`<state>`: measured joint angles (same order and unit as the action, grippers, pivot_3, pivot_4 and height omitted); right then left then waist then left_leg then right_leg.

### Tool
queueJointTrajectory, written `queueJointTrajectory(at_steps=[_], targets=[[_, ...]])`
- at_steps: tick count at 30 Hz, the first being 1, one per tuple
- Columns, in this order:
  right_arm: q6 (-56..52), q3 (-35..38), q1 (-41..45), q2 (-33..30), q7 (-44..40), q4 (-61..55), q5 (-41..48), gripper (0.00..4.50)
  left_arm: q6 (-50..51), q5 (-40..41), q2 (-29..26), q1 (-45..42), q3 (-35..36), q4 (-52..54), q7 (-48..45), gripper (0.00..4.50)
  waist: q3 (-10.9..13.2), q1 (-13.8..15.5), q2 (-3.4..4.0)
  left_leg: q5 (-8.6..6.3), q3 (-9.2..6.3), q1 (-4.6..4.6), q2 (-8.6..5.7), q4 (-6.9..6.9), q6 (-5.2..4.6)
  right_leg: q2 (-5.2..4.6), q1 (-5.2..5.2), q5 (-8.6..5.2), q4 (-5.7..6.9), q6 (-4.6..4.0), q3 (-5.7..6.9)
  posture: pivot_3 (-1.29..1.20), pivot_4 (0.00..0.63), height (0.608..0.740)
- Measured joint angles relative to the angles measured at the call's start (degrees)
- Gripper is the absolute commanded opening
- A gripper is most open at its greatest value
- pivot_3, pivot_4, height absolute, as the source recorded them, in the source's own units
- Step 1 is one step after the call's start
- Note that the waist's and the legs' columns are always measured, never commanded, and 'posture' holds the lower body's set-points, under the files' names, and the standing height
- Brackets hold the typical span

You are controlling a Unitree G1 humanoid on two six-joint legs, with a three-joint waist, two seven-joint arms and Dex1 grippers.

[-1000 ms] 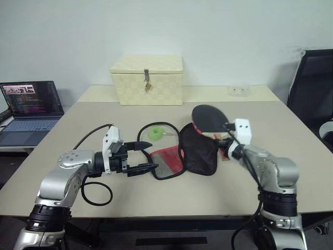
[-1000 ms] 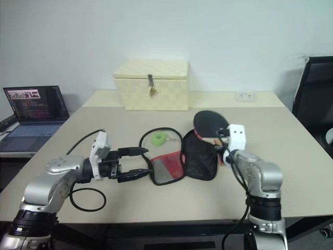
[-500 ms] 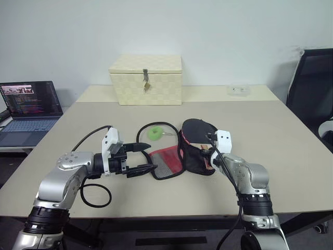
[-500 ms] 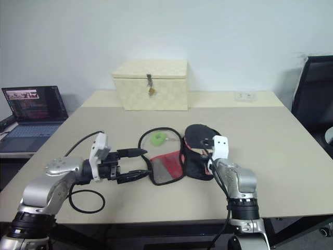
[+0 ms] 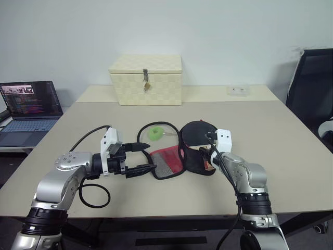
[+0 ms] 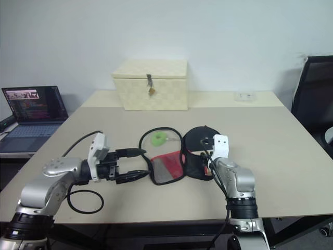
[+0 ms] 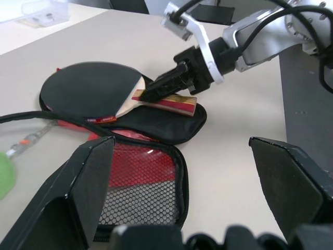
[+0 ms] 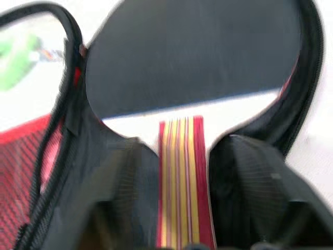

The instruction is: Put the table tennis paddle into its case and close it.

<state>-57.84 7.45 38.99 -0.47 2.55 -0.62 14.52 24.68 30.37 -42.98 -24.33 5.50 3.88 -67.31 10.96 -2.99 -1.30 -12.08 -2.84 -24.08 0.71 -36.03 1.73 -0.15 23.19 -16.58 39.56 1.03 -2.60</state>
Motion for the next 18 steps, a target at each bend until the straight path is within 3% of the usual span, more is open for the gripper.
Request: queueJointTrajectory(at_steps=[4, 12, 18], targets=[[-3.6, -2.4, -0.7, -3.7, -2.7, -8.6, 0.7, 4.14, 0.3, -0.1, 0.0, 0.0, 0.0, 0.0, 0.6, 4.50, 0.0, 0.0, 0.00, 0.00, -0.02, 0.00, 0.00, 0.00, 0.00, 0.00, 0.00, 0.00, 0.00, 0.00, 0.01, 0.00, 0.150, 0.740], [-9.3, -3.8, -1.9, -16.4, -18.9, -19.1, 10.6, 4.14, 0.6, -2.1, 0.0, -0.1, -0.1, -4.1, 2.9, 4.50, 0.0, 0.1, -0.01, 0.00, -0.01, 0.02, -0.01, -0.02, -0.01, 0.01, -0.02, 0.00, 0.01, 0.00, 0.02, 0.00, 0.150, 0.740], [-9.7, -0.7, -3.6, -29.5, -30.9, -21.5, 16.8, 4.18, -4.9, -8.8, 0.0, -1.4, -1.9, -13.5, 4.4, 2.39, 0.0, 0.3, -0.02, 0.00, 0.06, 0.01, -0.01, -0.02, -0.01, 0.00, -0.04, 0.00, -0.03, 0.00, 0.08, 0.00, 0.150, 0.740]])
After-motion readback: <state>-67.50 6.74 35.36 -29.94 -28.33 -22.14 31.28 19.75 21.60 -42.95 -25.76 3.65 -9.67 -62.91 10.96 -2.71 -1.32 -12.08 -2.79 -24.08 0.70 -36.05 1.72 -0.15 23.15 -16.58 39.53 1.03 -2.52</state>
